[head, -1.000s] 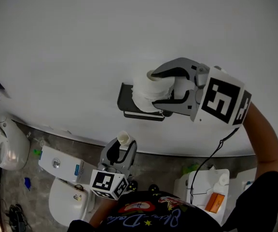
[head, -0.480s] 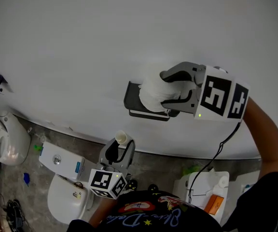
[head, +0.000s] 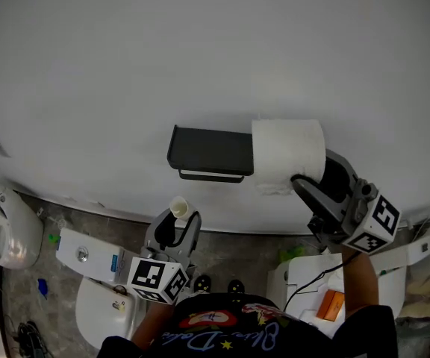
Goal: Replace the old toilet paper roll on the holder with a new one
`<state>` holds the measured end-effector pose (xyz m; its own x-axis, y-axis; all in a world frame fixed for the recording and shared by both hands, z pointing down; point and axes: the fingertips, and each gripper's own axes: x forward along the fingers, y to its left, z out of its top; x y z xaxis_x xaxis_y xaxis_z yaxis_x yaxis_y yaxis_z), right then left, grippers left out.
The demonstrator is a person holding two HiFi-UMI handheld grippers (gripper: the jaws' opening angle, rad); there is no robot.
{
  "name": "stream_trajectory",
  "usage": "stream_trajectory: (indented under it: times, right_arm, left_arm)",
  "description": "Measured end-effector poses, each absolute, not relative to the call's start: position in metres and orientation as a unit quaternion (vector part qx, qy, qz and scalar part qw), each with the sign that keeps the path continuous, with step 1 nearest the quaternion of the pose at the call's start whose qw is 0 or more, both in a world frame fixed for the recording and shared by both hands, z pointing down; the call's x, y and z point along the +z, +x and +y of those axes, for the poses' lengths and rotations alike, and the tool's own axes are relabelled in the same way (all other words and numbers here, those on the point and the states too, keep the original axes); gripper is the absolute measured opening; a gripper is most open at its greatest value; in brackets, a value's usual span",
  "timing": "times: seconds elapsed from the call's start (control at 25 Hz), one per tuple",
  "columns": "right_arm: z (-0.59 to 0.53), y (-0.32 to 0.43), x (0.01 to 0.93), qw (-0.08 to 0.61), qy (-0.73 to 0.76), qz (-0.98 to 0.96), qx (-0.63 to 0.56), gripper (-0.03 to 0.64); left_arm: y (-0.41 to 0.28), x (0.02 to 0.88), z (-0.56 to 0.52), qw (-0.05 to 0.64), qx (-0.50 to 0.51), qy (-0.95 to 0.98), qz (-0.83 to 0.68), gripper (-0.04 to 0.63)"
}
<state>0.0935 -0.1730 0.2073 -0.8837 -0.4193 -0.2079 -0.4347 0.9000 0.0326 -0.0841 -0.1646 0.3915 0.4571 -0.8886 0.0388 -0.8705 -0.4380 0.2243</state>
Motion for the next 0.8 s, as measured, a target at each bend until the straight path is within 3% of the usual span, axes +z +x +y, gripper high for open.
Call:
stream_trajectory:
  times: [0.12, 0.28, 0.8]
  right_arm:
    - [-0.171, 0.134, 0.251, 0.163, -0.282, 0.945, -0.032, 0.209]
    - [-0.187, 0.155, 0.323, 0.172, -0.339, 0.916, -0.128, 0.202]
    - [-0.208, 0.074, 0.362, 0.17, -0.246, 0.931, -0.209, 0.198]
  left_arm:
    - [-0.081, 0.392, -0.166, 0.106, -0.035, 0.849, -0.516, 0.184]
    - [-0.078, 0.393, -0.167, 0.106, -0.031, 0.85, -0.516, 0.184]
    - [-0.098, 0.396, -0.152, 0.112, -0.035, 0.828, -0.548, 0.184]
